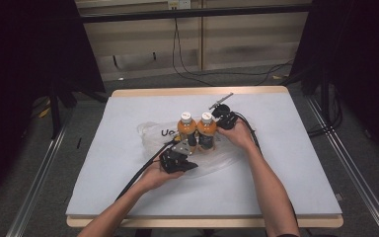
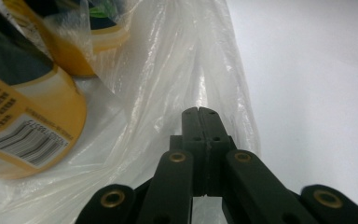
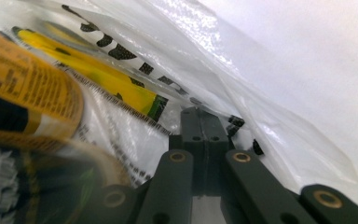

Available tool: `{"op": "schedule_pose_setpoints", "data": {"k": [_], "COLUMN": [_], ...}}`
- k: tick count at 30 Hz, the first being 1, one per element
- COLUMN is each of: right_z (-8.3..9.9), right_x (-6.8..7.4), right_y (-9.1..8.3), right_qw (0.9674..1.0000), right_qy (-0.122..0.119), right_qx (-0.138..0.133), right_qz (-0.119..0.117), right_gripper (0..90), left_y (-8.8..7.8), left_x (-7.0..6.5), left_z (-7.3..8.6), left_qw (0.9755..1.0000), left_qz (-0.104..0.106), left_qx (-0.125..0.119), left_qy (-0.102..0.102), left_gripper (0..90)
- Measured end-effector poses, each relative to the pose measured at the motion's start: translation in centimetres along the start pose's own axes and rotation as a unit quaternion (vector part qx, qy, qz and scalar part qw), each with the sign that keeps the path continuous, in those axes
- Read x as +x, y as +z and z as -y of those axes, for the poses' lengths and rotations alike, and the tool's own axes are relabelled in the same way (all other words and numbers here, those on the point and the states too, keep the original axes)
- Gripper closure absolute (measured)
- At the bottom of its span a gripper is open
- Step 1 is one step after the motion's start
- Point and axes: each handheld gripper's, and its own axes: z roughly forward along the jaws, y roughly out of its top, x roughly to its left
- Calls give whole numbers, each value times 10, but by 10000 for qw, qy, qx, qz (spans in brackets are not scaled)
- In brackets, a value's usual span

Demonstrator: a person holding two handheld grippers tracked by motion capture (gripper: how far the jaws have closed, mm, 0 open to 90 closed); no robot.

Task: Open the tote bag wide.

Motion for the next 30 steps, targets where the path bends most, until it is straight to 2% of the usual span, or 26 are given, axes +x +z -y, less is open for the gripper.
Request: {"op": "schedule_pose_setpoints", "data": {"k": [2, 4, 6, 8, 9, 12, 14, 16, 17, 18, 20, 21, 22, 24, 25, 27, 29, 30], "right_z": [-1, 0, 1, 1, 1, 0, 0, 0, 0, 0, 0, -1, -2, -3, -2, -3, -4, -5], "right_x": [0, 0, 0, -1, -2, -1, -1, -1, -2, -3, -3, -2, -2, -1, -1, -2, -3, -3], "right_y": [1, 1, 1, 1, 1, 1, 1, 1, 1, 1, 1, 1, 1, 2, 2, 3, 4, 4], "right_qw": [10000, 10000, 10000, 9999, 9999, 9999, 9999, 9999, 9999, 9999, 9999, 10000, 10000, 10000, 10000, 10000, 9999, 9999], "right_qy": [13, 43, 49, 67, 97, 89, 101, 83, 75, 78, 92, 65, 55, 32, 47, 86, 104, 131], "right_qx": [-3, -31, -68, -84, -81, -43, -30, -33, -53, -46, -28, -9, 6, 9, 0, -24, -49, -56], "right_qz": [13, -6, -13, -43, -58, -48, -27, -50, -64, -87, -86, -56, -58, -14, -14, -16, 8, 26], "right_gripper": [900, 900, 900, 900, 900, 900, 900, 900, 900, 900, 900, 900, 900, 900, 900, 900, 900, 900], "left_y": [0, -4, -12, -23, -26, -30, -29, -22, -18, -13, -2, 3, 6, 8, 8, 6, 4, 3], "left_x": [0, 2, 6, 11, 13, 20, 25, 28, 28, 25, 23, 20, 19, 14, 13, 6, -1, -4], "left_z": [0, -2, -5, -10, -12, -17, -17, -15, -14, -13, -11, -9, -9, -7, -6, -5, -2, 0], "left_qw": [10000, 9999, 9990, 9971, 9966, 9952, 9939, 9935, 9947, 9947, 9966, 9967, 9979, 9987, 9988, 9995, 9999, 9998], "left_qz": [37, 40, 76, 49, 69, -93, -186, -413, -534, -672, -543, -552, -518, -413, -311, -249, -92, -89], "left_qx": [-8, -88, -416, -718, -782, -929, -993, -880, -706, -597, -416, -341, -183, -68, -146, -82, -105, -119], "left_qy": [-39, 40, -142, -238, -231, -306, -453, -586, -526, -503, -468, -480, -346, -287, -335, -195, -102, -105], "left_gripper": [900, 900, 900, 900, 900, 900, 900, 900, 900, 900, 900, 900, 900, 900, 900, 900, 900, 900]}}
